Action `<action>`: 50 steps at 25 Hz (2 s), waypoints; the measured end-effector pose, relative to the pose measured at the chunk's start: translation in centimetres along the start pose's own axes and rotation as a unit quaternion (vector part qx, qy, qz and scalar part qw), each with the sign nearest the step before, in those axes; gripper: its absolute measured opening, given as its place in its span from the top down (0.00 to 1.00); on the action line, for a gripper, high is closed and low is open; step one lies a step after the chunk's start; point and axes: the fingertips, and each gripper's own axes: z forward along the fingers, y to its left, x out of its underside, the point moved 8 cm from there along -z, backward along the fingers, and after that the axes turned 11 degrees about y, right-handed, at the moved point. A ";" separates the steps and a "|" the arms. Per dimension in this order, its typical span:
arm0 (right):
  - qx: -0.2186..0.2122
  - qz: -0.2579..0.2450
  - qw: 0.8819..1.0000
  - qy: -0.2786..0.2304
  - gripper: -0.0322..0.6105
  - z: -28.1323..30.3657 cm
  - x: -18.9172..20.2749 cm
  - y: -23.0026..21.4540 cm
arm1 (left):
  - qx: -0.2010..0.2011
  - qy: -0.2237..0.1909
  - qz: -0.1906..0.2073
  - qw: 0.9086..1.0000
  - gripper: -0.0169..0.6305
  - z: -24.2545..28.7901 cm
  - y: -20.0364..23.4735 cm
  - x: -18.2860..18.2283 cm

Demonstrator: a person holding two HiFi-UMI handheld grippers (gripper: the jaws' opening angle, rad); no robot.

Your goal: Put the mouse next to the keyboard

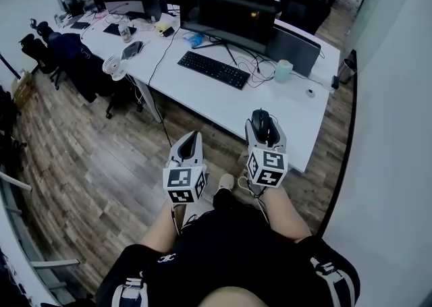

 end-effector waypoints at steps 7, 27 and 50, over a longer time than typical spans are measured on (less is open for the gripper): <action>0.010 0.012 1.000 0.001 0.50 9.2 -2.1 -3.7 | 0.009 0.013 0.017 1.000 0.95 9.6 1.8 -3.1; 0.041 0.036 0.998 0.026 0.50 32.4 -8.7 -16.6 | 0.048 0.063 0.044 0.996 0.95 37.3 3.4 -11.7; 0.131 0.069 0.982 0.115 0.50 46.8 -5.0 -22.8 | 0.166 0.089 0.096 0.977 0.95 53.5 6.9 -15.8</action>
